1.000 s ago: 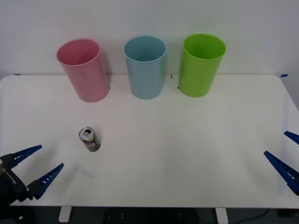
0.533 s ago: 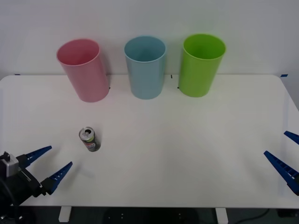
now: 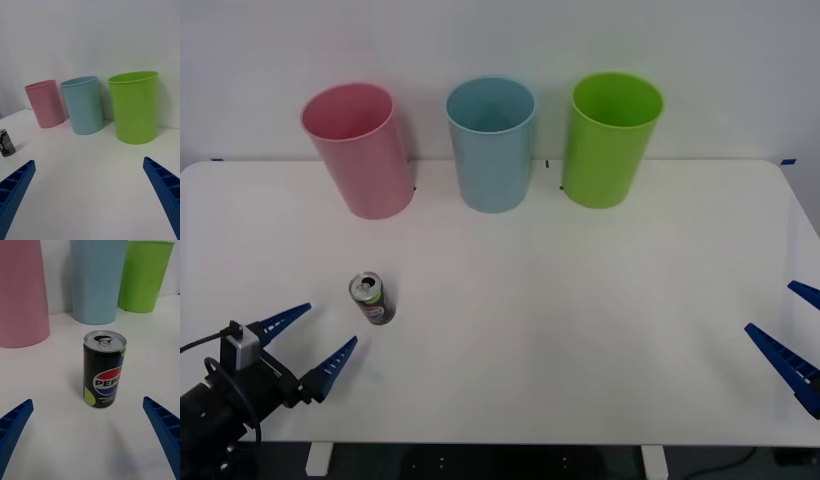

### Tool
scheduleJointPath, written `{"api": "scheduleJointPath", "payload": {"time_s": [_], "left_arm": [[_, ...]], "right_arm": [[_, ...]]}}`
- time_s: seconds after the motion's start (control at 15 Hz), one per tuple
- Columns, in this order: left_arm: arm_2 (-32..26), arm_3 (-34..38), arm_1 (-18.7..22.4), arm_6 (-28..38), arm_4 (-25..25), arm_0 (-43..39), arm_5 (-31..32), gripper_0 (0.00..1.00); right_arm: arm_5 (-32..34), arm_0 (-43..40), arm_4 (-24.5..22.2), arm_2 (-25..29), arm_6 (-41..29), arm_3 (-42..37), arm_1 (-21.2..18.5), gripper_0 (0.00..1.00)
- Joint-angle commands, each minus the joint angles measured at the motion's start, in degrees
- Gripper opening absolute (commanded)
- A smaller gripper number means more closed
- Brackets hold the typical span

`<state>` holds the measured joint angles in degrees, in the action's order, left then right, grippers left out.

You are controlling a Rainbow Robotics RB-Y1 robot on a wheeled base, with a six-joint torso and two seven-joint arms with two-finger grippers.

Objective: Grasp the object on the table and drop it into the matching bin: aluminum can to the light blue bin, PET bottle to the pink bin.

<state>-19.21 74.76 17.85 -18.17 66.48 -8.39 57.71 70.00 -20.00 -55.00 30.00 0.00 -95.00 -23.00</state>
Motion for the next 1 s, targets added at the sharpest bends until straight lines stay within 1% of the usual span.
{"api": "scheduleJointPath", "payload": {"time_s": [0.07,0.33,1.0], "left_arm": [[0.31,-0.58,-2.03,-0.20,0.93,1.27,-1.02,1.00],[0.49,-1.73,-4.23,-0.99,3.04,3.38,-2.43,1.00],[1.54,-10.95,-5.02,-3.54,3.13,11.47,-2.78,1.00]], "right_arm": [[0.00,0.00,0.00,0.00,0.00,0.00,0.00,1.00],[0.00,0.00,0.00,0.00,0.00,0.00,0.00,1.00],[0.00,0.00,0.00,0.00,0.00,0.00,0.00,1.00]]}}
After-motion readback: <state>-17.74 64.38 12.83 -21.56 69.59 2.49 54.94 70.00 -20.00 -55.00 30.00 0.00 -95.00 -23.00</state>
